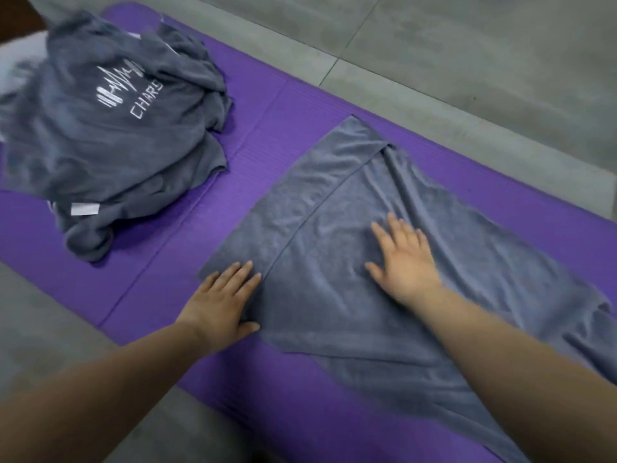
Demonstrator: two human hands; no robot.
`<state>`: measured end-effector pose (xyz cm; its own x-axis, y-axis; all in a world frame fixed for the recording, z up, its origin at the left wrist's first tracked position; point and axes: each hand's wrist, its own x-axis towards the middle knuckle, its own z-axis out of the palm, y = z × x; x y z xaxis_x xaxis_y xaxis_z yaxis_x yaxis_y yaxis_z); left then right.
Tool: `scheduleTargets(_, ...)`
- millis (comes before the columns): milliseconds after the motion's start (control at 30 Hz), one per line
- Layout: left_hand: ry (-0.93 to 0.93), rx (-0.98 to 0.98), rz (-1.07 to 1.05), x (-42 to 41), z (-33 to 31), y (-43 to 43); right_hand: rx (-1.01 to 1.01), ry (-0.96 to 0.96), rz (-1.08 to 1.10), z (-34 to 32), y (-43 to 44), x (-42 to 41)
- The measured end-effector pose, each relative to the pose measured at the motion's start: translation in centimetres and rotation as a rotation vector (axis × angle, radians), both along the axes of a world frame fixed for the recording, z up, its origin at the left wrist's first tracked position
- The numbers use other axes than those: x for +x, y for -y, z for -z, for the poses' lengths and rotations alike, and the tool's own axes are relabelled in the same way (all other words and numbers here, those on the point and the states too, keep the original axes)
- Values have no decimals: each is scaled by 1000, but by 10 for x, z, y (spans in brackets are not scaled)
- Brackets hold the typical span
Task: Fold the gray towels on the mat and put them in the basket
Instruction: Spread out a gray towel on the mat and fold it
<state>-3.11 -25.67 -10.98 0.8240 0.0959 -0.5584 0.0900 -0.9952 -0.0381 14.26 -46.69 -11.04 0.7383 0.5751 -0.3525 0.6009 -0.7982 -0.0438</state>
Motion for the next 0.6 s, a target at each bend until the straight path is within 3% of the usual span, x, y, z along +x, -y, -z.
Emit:
scheduleTargets(233, -122, 9, -48, -1, -9, 1, -152, 1, -165, 15, 82, -42)
scheduleTargets(300, -38, -134, -115, 1, -12, 12, -152, 0, -140, 6, 108, -39)
scheduleTargets(367, 57, -192, -36, 11, -10, 22, -150, 12, -80, -6, 142, -33)
scheduleTargets(467, 134, -183, 151, 51, -20, 64, -195, 56, 72, -33, 195, -28)
scheduleTargets(600, 9, -305, 271, 87, -27, 143, -147, -153, 663, -57, 282, -42)
